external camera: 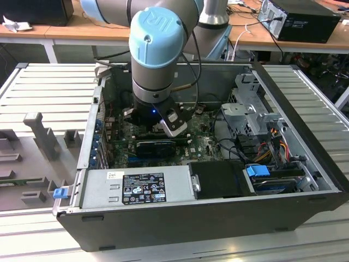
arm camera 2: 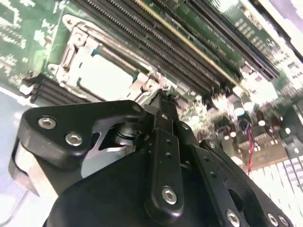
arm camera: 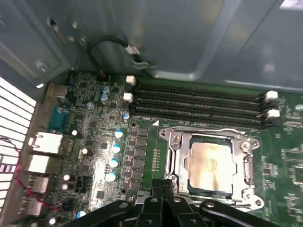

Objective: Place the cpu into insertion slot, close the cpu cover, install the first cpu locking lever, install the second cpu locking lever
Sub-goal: 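Install the second cpu locking lever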

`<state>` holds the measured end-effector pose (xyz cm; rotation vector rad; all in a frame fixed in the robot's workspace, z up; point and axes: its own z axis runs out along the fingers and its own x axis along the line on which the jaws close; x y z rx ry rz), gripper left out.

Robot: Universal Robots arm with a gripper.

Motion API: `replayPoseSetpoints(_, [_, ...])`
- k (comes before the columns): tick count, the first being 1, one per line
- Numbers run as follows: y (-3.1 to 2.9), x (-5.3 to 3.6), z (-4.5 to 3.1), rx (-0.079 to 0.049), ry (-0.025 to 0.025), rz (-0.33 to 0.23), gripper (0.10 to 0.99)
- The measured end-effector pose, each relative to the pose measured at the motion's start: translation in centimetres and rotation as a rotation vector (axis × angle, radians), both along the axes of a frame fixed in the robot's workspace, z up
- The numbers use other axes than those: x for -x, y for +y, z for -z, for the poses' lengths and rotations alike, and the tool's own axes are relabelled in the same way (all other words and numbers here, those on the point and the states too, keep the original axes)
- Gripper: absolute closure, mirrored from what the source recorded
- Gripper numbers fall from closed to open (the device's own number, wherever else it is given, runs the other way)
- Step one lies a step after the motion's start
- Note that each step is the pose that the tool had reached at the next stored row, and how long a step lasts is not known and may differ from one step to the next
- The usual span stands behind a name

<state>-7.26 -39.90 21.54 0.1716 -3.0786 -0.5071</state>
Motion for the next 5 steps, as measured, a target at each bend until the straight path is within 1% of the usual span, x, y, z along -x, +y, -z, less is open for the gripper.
replayPoseSetpoints(2, [0.01,-0.01,-1.05,0.0,-0.0001,0.0,0.98])
replayPoseSetpoints(3, [0.02,-0.01,-1.28,0.0,0.0,0.0,0.98])
replayPoseSetpoints(4, [0.02,0.0,-1.92,0.0,-0.0001,0.0,0.98])
replayPoseSetpoints(5, [0.03,0.0,-2.18,0.0,-0.0002,0.0,0.98])
